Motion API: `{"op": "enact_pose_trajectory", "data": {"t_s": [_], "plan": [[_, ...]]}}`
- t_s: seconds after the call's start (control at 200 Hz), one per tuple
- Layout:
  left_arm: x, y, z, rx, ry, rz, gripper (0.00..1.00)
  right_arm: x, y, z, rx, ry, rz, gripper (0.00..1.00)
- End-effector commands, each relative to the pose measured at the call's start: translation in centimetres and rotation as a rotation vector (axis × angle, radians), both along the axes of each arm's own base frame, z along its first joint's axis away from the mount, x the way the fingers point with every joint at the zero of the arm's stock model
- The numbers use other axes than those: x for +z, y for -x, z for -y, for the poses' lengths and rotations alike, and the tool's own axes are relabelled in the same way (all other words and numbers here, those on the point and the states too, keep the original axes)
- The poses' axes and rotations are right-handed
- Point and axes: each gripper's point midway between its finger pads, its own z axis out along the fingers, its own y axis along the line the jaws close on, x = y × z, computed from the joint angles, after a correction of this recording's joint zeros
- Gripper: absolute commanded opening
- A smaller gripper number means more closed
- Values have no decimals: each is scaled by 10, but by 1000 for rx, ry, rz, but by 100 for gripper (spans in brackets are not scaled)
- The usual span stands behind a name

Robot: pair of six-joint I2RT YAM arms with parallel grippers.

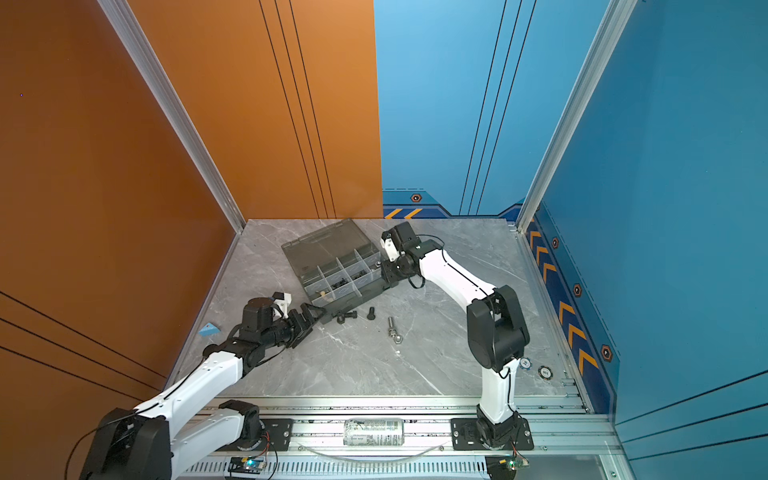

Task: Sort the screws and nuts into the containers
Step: 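Move the open right gripper down to the nut on the silver bolt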

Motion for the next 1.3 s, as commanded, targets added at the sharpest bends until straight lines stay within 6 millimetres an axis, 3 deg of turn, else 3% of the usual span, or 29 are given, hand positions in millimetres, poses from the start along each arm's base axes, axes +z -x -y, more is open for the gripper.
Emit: {"op": "enact_pose_trajectory", "data": {"t_s": [0.0,0.23,0.486,0.831,1.016,1.076,1.297], "plan": [[4,0,1,-18,10,23,98,-22,43,13,14,44,-114,49],[3,-2,3,-30,18,11,98,-48,101,26,25,148,-201,50],[1,-3,3,-26,18,2,98,-54,131,27,34,164,-237,50],[1,-3,2,-23,11,-2,98,-72,141,22,37,222,-265,50],[-1,-3,2,-24,9,-6,98,-79,135,20,-12,223,-271,51],[-1,-3,2,-25,10,-8,98,-80,138,10,-14,216,-268,51],[-4,-2,1,-26,7,-9,98,-88,132,2,-96,205,-290,51]]}}
